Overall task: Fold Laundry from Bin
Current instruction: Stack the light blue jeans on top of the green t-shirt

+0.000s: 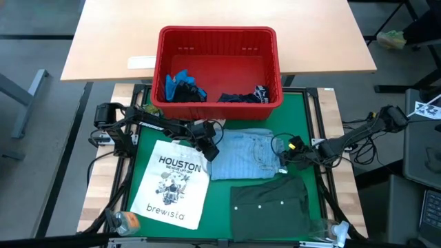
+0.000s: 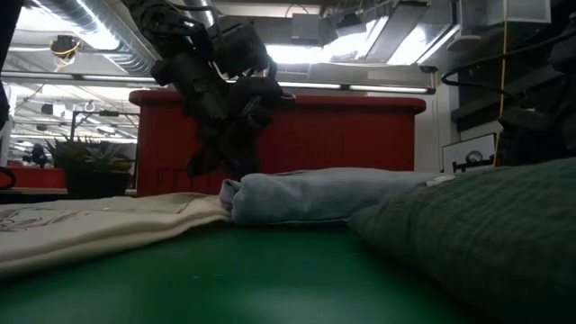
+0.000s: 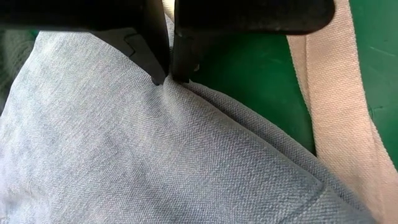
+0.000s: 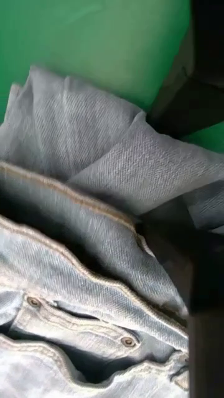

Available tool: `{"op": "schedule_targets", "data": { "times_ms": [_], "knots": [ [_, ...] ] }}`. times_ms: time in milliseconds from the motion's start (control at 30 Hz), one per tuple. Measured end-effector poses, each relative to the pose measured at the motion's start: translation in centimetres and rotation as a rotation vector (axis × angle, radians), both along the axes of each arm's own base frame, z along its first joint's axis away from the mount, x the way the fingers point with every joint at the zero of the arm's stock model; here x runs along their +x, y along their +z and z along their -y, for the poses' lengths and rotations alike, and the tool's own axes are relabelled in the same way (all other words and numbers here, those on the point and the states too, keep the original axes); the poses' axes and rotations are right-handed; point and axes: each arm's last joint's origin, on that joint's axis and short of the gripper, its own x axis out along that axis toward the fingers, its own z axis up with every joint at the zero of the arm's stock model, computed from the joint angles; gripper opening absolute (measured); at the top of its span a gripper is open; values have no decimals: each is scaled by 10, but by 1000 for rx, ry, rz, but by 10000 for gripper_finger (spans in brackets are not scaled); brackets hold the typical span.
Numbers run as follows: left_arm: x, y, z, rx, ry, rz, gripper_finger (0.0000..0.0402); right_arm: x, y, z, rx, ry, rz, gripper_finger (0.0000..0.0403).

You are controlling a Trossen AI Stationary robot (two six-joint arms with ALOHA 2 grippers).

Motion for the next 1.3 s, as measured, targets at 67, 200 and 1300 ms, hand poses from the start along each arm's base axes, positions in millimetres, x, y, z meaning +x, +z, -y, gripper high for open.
{"op": "schedule_targets", "data": {
  "times_ms": [67,200,1300],
  "knots": [
    [0,0,0,0,0,0,0,3,-1,-1,-14,20,1,196],
    [0,0,0,0,1,-1,0,9,-5,-3,-60,57,2,154],
    [36,79,5,-70,-72,353,0,33,50,-11,-215,155,555,13]
  ]
}}
